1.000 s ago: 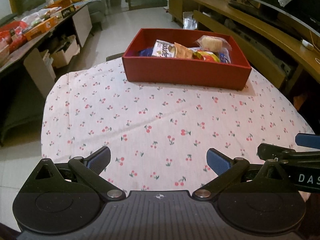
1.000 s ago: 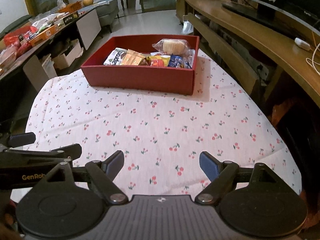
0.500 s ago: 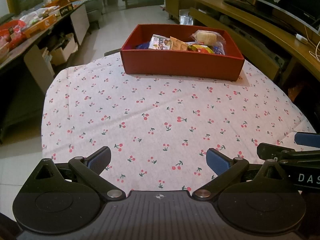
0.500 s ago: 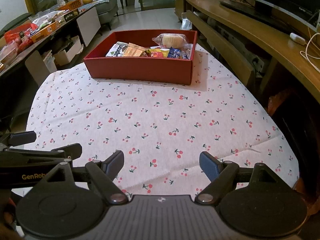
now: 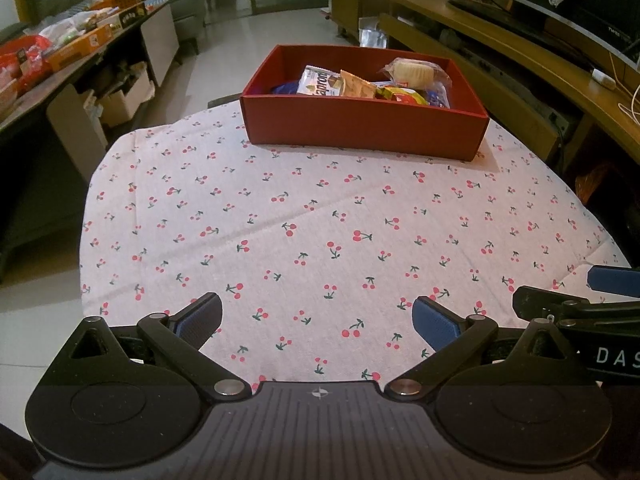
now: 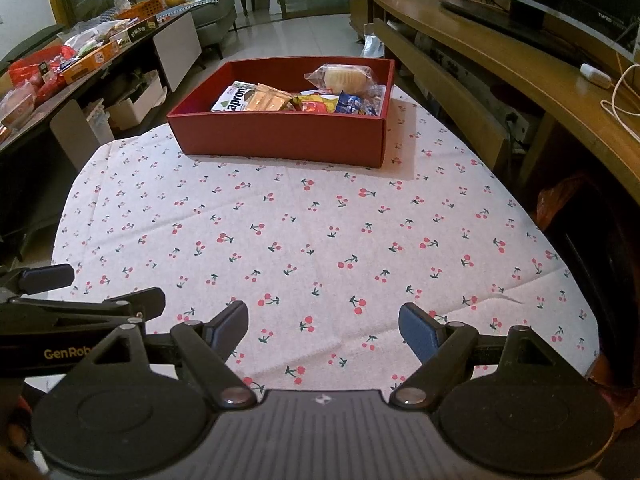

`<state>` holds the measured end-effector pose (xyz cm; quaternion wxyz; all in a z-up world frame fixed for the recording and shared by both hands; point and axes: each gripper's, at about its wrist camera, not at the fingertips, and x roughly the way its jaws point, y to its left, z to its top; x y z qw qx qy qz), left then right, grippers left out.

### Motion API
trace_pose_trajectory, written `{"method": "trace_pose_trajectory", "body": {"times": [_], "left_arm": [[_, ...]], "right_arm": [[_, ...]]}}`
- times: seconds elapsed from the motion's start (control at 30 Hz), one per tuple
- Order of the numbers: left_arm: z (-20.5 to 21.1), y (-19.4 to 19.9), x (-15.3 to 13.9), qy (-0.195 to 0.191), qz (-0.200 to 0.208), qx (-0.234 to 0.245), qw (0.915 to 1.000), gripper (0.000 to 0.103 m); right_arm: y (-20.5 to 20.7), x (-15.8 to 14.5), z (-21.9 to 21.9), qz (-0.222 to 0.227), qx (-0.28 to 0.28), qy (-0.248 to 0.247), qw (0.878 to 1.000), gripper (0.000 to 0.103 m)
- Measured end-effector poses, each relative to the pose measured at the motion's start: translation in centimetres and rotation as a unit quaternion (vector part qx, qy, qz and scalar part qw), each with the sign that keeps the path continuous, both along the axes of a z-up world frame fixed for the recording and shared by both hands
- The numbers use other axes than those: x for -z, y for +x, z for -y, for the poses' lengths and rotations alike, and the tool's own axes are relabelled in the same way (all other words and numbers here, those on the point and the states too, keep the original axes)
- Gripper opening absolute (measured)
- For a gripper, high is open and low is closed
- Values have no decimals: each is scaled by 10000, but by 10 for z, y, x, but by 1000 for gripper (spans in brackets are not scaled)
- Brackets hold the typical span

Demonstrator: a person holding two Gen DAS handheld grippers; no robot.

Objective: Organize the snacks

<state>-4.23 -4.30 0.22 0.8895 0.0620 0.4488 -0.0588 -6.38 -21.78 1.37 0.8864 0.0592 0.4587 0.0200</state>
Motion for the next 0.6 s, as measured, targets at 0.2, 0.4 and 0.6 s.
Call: {"method": "trace_pose_trajectory", "body": {"times": [0.2,0.4,0.6], "left_arm": [[1,0,2,39,-38,-6,10000,102],[0,0,2,40,-39,-2,10000,102],[0,-2,3,60,-50,-9,10000,102]], "right_arm": [[-1,1,-2,-22,-44,-9,10000,98],[-1,1,-2,-30,-43,-5,10000,98],[-1,2,-3,-44,-60,-20,10000,98]]}}
